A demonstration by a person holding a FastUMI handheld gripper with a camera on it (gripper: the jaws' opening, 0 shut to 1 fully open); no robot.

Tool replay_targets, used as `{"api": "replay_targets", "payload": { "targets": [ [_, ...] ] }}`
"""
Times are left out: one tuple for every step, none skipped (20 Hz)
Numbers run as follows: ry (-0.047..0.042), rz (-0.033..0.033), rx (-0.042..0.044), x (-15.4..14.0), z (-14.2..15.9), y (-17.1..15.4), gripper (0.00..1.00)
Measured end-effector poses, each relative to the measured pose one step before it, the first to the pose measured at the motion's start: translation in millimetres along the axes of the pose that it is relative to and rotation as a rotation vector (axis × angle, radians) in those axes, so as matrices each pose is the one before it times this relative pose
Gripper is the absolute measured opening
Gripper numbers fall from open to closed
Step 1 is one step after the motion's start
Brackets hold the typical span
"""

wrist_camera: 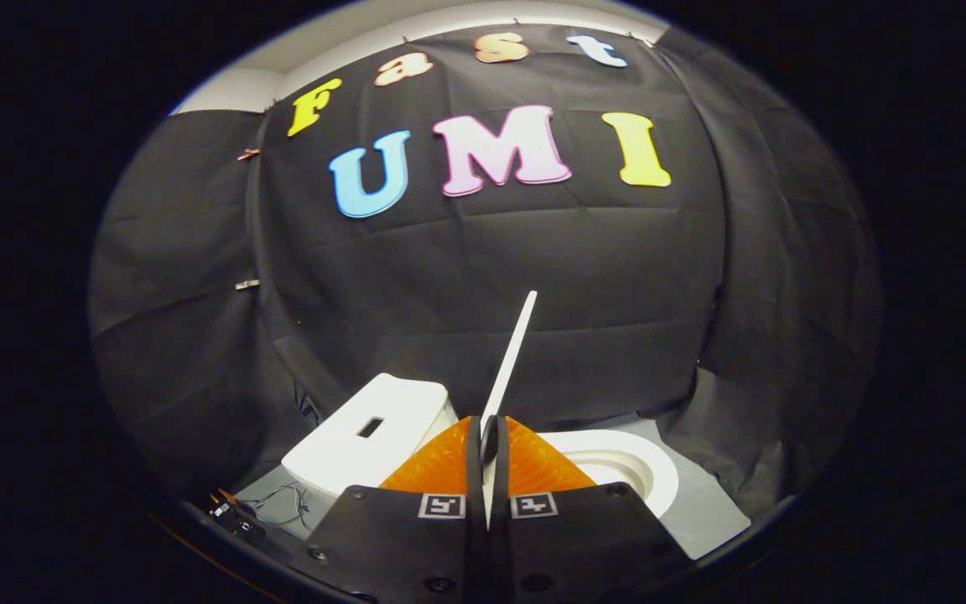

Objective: Open the toilet lid.

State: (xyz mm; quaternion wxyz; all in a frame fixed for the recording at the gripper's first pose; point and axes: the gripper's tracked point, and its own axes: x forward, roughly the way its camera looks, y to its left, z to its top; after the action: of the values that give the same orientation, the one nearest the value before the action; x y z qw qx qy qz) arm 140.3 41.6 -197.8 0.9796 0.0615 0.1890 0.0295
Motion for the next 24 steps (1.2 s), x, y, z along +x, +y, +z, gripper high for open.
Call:
{"api": "replay_targets", "payload": {
  "targets": [
    [-0.00423, 0.01919, -0.01277, 2.04, 1.48, 13.39, 0.05],
    [-0.00555, 0.01844, -0.01006, 2.12, 1.70, 13.52, 0.05],
    [-0.00452, 0.01822, -0.01078, 2.88, 1.13, 13.74, 0.05],
    [-0.00403, 0.01813, -0.01059, 2.83, 1.17, 12.29, 0.05],
    [-0.00366, 0.01737, -0.01011, 3.21, 0.43, 12.57, 0.05],
    [-0.00191, 0.01634, -0.01113, 3.61, 0.88, 11.69, 0.05],
    [0.00178, 0.01464, -0.00976, 3.81, -0.56, 10.37, 0.05],
    [0.00222, 0.01133, -0.00791, 2.97, 0.31, 8.87, 0.05],
    [0.00183, 0.01149, -0.00637, 3.15, 0.09, 8.50, 0.05],
    [0.00091, 0.01145, -0.00452, 3.17, -0.24, 8.41, 0.05],
    [0.00200, 0.01270, -0.00413, 2.90, -1.09, 8.00, 0.05],
    [0.00189, 0.01131, -0.00481, 3.07, -0.70, 7.93, 0.05],
    [0.00298, 0.01020, -0.00559, 3.35, -0.89, 8.67, 0.05],
    [0.00263, 0.00874, -0.00548, 3.78, -0.87, 7.03, 0.05],
    [0.00429, 0.00752, -0.00464, 3.51, -0.91, 6.32, 0.05],
    [0.00225, 0.00770, -0.00372, 3.04, -0.37, 5.92, 0.05],
    [0.00089, 0.00635, -0.00233, 2.55, -0.52, 5.04, 0.05],
    [0.00104, 0.00420, -0.00276, 2.03, -1.03, 3.83, 0.05],
    [0.00296, 0.00288, -0.00332, 2.39, -1.19, 3.70, 0.05],
    [0.00046, -0.00203, -0.00586, 0.81, 0.44, 1.78, 0.05],
    [0.00109, -0.01073, -0.00642, -0.38, 1.47, -1.51, 0.05],
    [-0.00312, -0.01577, -0.00592, -1.60, 3.28, -3.76, 0.05],
    [-0.00579, 0.00153, 0.00299, -0.50, -0.96, -2.85, 0.08],
    [0.00215, 0.01805, 0.00972, -5.42, -0.32, 0.09, 0.14]
  ]
}}
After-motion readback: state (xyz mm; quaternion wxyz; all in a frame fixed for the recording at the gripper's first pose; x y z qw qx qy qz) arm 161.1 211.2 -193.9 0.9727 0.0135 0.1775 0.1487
